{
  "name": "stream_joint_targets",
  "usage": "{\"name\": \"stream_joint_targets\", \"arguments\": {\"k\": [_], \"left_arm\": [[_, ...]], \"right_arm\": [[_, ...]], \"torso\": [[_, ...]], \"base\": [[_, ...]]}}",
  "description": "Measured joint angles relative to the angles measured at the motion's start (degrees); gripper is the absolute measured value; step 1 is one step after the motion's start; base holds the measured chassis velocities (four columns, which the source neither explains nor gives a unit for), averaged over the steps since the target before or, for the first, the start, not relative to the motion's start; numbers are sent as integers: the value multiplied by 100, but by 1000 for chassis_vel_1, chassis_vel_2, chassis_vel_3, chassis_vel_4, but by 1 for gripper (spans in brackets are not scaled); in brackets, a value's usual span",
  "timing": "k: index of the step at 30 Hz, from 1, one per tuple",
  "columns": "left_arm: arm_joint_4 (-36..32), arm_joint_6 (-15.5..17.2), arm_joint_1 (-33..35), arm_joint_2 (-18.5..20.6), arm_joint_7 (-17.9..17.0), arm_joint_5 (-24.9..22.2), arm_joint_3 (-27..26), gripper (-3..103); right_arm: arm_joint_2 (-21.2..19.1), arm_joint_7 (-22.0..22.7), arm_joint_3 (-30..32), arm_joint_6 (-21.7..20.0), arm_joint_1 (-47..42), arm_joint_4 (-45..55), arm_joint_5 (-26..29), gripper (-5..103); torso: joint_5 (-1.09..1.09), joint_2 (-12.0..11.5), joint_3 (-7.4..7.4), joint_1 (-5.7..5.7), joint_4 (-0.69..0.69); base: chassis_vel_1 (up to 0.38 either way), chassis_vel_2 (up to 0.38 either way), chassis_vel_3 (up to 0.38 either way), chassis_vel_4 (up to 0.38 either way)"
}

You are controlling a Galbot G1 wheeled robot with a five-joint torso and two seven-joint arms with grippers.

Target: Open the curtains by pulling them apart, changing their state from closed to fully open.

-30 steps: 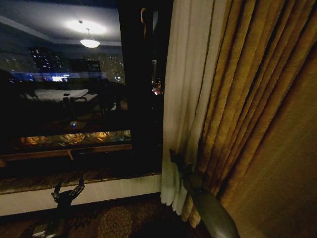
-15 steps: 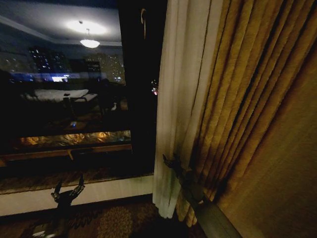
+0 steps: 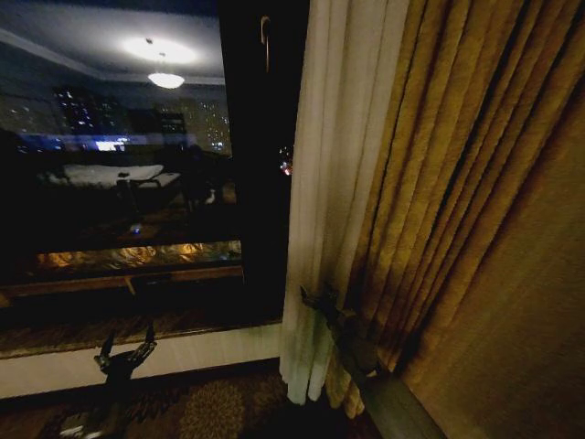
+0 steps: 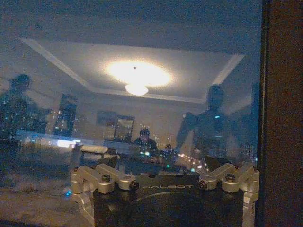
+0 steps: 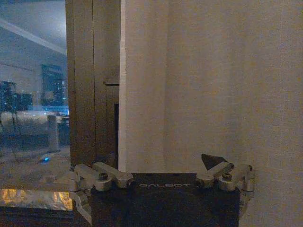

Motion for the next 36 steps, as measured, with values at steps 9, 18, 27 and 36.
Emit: {"name": "stream_joint_targets", "arguments": {"k": [9,18,27,36], "left_arm": [[0,0,0,0,0,0,1,100],[0,0,0,0,0,0,1,100],[0,0,0,0,0,0,1,100],[0,0,0,0,0,0,0,100]], "right_arm": [[2,0,1,5,4,-8,-1,100],[5,0,1,9,8,-12,-1,100],[5,-1,0,9,9,-16,-1,100],[5,-1,0,10,9,-16,-1,100]], "torso": [[0,-1,0,0,-1],[-1,0,0,0,0],[-1,0,0,1,0],[0,0,0,-1,1]], "base": [[41,40,-34,-37],[189,193,-189,-183],[306,313,-308,-303],[357,357,-369,-354]]}}
